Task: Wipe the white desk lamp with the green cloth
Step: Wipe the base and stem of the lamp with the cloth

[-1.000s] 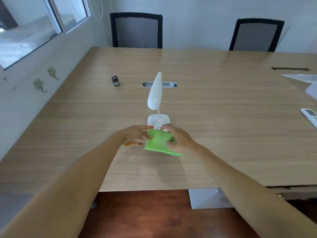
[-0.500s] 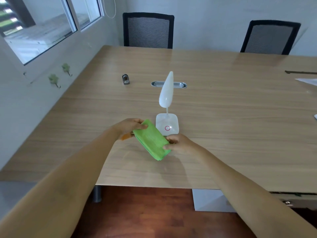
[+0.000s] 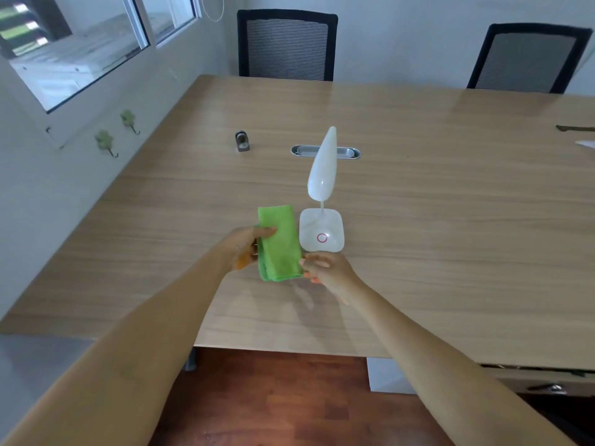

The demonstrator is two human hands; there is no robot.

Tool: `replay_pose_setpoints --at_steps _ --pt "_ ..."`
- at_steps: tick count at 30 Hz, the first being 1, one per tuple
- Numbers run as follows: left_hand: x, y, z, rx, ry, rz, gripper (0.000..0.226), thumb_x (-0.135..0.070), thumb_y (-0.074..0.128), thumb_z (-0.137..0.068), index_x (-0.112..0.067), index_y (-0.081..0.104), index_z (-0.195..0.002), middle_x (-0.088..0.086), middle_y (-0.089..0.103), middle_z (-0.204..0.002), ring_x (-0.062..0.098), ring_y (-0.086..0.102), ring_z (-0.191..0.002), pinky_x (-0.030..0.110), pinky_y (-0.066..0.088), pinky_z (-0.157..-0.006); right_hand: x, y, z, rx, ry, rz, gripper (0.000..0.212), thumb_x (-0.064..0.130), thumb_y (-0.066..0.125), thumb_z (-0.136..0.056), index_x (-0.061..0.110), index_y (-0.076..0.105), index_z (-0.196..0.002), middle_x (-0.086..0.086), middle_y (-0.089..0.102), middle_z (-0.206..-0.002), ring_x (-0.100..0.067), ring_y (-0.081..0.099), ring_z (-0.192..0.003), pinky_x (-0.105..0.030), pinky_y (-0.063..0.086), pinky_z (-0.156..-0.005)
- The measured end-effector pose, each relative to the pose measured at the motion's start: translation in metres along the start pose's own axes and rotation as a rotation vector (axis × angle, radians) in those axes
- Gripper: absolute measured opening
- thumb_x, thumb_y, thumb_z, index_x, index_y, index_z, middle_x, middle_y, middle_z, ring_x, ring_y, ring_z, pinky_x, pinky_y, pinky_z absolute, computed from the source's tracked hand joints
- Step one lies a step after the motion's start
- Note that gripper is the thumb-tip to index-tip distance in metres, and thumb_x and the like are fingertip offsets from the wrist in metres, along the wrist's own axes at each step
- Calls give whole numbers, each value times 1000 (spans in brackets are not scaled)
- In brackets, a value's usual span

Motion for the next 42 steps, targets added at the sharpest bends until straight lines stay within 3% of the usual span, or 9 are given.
replay_pose_setpoints --at_steps 3,5,8,14,24,28,34,39,42 --pt "-15 -19 -8 -172 67 -94 31 -15 63 -85 -4 60 -114 16 64 -116 28 63 -98 42 52 -92 8 -39 -2 -209 -131 353 23 17 57 -87 8 66 -106 -8 67 -107 -21 64 -95 -29 50 -82" --pt "-37 -28 -10 -337 213 -412 27 -17 64 -84 -4 63 -108 15 66 -101 26 62 -90 39 52 -88 12 -56 -4 -262 -235 595 31 11 51 -88 8 58 -117 -13 59 -118 -27 57 -108 -35 48 -91" --pt "-69 -10 -3 -501 473 -932 16 -19 62 -83 -4 66 -88 10 56 -79 27 57 -77 32 43 -69 10 -56 -11 -168 -344 882 45 10 46 -88 10 43 -134 -13 45 -140 -31 44 -127 -40 43 -103" --pt "-77 42 -21 -564 699 -1226 27 -22 54 -87 -9 64 -109 17 55 -106 33 51 -101 40 51 -80 0 -44 -22 -49 -402 1097 63 32 19 -83 12 33 -141 -10 35 -151 -30 37 -137 -45 40 -107" --pt "-45 73 -46 -173 721 -1281 36 -9 47 -91 -8 56 -125 15 62 -127 35 56 -114 40 48 -99 -8 -51 -25 39 -401 1117 76 35 5 -76 7 25 -145 -8 19 -157 -26 33 -139 -37 31 -115" --pt "-31 79 -34 -90 797 -1447 49 -4 44 -88 -9 46 -137 12 46 -145 31 44 -133 40 34 -113 0 -52 -22 57 -371 1097 52 13 30 -94 9 22 -146 -5 14 -159 -19 25 -143 -31 22 -117" --pt "-11 77 0 115 1128 -1876 63 -5 35 -68 -12 55 -127 4 66 -126 20 66 -110 29 55 -88 1 -55 -21 96 -333 1060 53 8 34 -95 15 22 -146 1 13 -159 -14 23 -144 -30 22 -118" --pt "-37 71 -8 -64 1020 -1783 60 -5 32 -66 -5 63 -117 11 71 -115 25 73 -94 29 61 -63 1 -57 -23 82 -326 1036 53 8 35 -94 17 27 -145 3 17 -158 -19 32 -140 -32 30 -115" --pt "-26 87 -23 15 928 -1776 59 8 44 -73 -4 53 -130 15 58 -134 31 60 -118 37 54 -93 -1 -59 -25 77 -304 1020 53 9 35 -94 20 28 -145 6 19 -158 -19 33 -139 -34 34 -114"
Point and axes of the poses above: each hand's wrist, its own z-axis away from the middle knuckle, its own y-axis out of the palm, x = y × z, the point moved 9 cm from there along -z, towards the middle knuckle
